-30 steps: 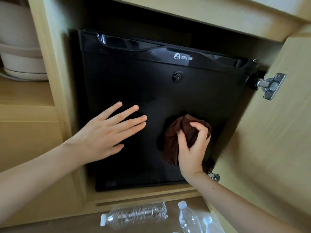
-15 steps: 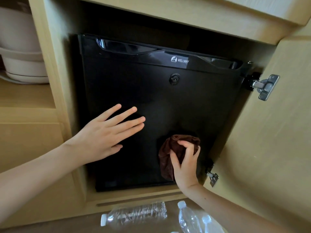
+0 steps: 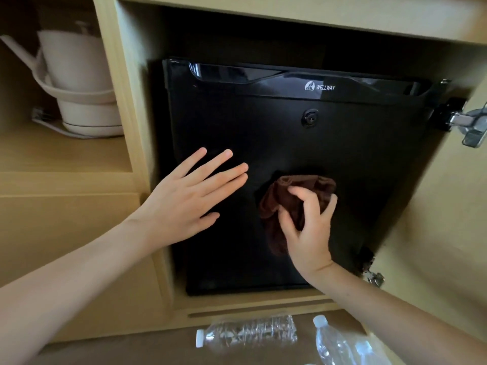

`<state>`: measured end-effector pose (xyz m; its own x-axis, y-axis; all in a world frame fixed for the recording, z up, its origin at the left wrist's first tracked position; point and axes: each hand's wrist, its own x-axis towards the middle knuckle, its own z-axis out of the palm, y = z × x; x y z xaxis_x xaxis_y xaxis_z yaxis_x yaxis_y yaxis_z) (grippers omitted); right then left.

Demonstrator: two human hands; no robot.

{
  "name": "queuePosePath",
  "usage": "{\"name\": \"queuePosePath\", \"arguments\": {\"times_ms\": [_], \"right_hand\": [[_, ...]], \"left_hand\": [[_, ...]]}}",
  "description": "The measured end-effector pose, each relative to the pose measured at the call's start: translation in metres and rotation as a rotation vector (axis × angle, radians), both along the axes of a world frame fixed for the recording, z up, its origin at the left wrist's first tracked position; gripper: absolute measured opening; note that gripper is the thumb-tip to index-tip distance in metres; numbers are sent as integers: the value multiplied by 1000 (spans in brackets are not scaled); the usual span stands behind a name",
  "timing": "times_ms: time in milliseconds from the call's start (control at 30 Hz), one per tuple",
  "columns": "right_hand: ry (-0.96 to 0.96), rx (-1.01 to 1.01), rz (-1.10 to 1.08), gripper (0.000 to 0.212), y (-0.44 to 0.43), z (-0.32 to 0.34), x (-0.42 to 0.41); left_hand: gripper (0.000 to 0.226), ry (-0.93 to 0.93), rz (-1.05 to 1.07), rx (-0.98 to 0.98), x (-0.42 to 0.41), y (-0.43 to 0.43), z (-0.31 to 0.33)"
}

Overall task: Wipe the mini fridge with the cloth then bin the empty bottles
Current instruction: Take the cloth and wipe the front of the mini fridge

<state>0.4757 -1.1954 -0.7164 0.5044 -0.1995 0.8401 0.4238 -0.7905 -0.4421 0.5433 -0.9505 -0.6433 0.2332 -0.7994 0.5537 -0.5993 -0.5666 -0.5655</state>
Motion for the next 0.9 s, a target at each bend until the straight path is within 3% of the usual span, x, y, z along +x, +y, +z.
{"name": "queuePosePath", "arguments": {"times_ms": [133,433,600,767,900], "right_hand": [[244,-136,56,40,1,-48,-9],[392,-176,-18,49,8,-108,-19],[465,31,53,25,10,-115,-27],[389,377,-20,28,33,-73,-37],[396,542,-51,29,48,-14,-65]], "left_hand": [[81,15,1,-2,-2,-1,-8],[68,28,-24,-20,4,-1,-35],[65,63,-38,-145,3,-7,-53],[59,253,24,-243,-26,-15,-53],[48,485,77,-323,-64,-14,-19]]}}
